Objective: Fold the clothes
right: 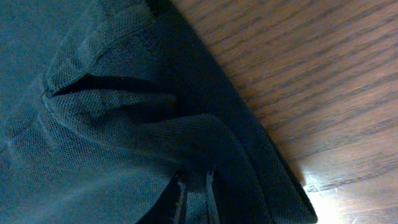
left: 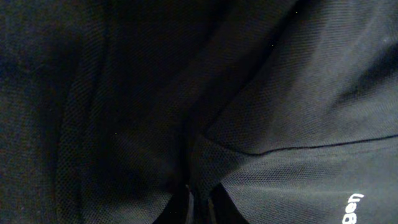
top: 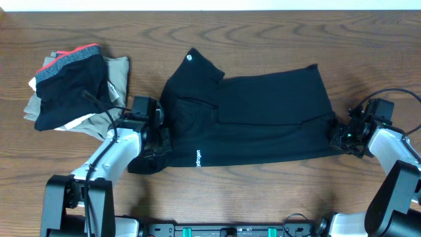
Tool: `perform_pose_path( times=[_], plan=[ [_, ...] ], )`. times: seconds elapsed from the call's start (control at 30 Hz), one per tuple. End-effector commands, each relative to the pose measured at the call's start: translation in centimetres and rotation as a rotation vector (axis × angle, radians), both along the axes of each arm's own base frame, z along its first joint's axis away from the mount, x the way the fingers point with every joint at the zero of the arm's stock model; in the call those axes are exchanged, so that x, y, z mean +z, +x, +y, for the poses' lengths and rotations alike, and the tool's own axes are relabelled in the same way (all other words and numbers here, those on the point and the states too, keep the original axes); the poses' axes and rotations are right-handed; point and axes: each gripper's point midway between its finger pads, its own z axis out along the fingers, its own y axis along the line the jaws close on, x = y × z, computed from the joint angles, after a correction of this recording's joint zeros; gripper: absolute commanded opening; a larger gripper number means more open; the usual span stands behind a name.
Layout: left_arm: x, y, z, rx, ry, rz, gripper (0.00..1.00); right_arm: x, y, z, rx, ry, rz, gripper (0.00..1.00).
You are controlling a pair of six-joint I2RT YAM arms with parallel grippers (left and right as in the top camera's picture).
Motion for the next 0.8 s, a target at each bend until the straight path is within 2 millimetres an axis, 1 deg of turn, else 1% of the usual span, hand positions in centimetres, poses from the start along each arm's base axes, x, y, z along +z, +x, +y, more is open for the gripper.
perform_pose_path(
  times=[0.0,0.27,0.3,0.33,0.47,0.57,0.6,0.67,0.7,0.77],
  plan=[
    [-0.7,-0.7,2.9,0.041,0.114,0.035,0.09,-0.9,-1.2,0.1,-0.014,-0.002,0.044,0.11],
    [-0.7,-1.4,3.2,0.052,0.116,0.064,0.17,-1.0,-1.5,0.2,-0.013,0.001,0.055,0.12],
    [-0.7,-1.4,3.2,0.051,0.116,0.065,0.17,-1.0,-1.6,0.2,-0.013,0.002,0.062,0.13],
    [-0.7,-1.5,3.2,0.051,0.116,0.069,0.21,-1.1,-1.9,0.1,-0.015,-0.003,0.074,0.13],
    [-0.8,-2.1,3.3,0.050,0.119,0.094,0.27,-1.4,-3.5,-0.8,-0.083,-0.053,0.152,0.10],
    [-0.7,-2.1,3.3,0.049,0.117,0.095,0.31,-1.4,-3.5,-0.9,-0.084,-0.058,0.151,0.09],
    [-0.6,-2.0,3.2,0.049,0.114,0.091,0.33,-1.3,-3.5,-0.9,-0.084,-0.058,0.151,0.09],
    [0.0,-1.6,3.2,0.049,0.113,0.074,0.37,-1.3,-3.7,-0.8,-0.084,-0.055,0.160,0.13],
    [0.6,-1.3,3.2,0.050,0.112,0.059,0.38,-1.3,-4.0,-0.8,-0.090,-0.053,0.171,0.14],
    [2.0,-0.6,3.1,0.053,0.108,0.023,0.40,-0.9,-4.5,-1.1,-0.160,-0.064,0.195,0.14]
  ],
)
